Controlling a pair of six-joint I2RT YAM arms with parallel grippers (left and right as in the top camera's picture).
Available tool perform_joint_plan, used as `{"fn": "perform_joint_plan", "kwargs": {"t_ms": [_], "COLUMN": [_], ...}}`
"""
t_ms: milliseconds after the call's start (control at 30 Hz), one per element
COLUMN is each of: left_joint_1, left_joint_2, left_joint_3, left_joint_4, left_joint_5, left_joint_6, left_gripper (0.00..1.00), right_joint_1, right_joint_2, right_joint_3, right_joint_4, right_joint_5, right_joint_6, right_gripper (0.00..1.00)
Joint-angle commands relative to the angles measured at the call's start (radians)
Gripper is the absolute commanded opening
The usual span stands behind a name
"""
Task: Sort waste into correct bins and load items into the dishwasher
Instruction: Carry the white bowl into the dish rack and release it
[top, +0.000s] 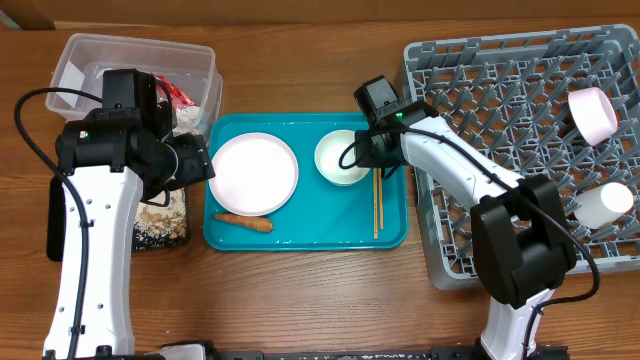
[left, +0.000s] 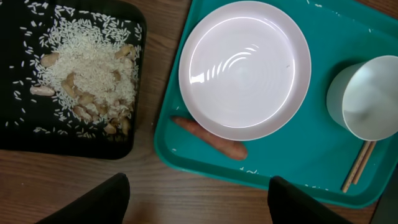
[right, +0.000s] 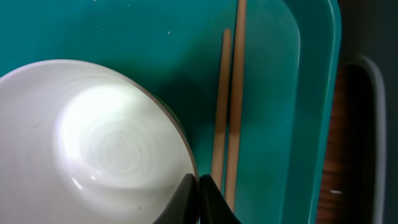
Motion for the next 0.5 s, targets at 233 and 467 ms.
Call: {"fn": "perform_joint_plan", "kwargs": {"t_ms": [233,467], "left_joint_1": [0.004,0.004], "left_joint_2": [-0.010,-0.010], "left_joint_3": [0.019,0.019], "left_joint_4": [0.002,0.005], "left_joint_5": [0.000,0.000], "left_joint_6": [-0.013,-0.014], "left_gripper": [0.73,0.73], "right_joint_1": [-0.051,-0.144], "right_joint_2": [-0.304,-0.373], "right_joint_3": [0.173,0.171], "right_joint_4": [-0.069,-0.036], "right_joint_5": [0.448,0.937], "right_joint_6": [-0.097,-0.257], "right_gripper": [0.04,0.04]}}
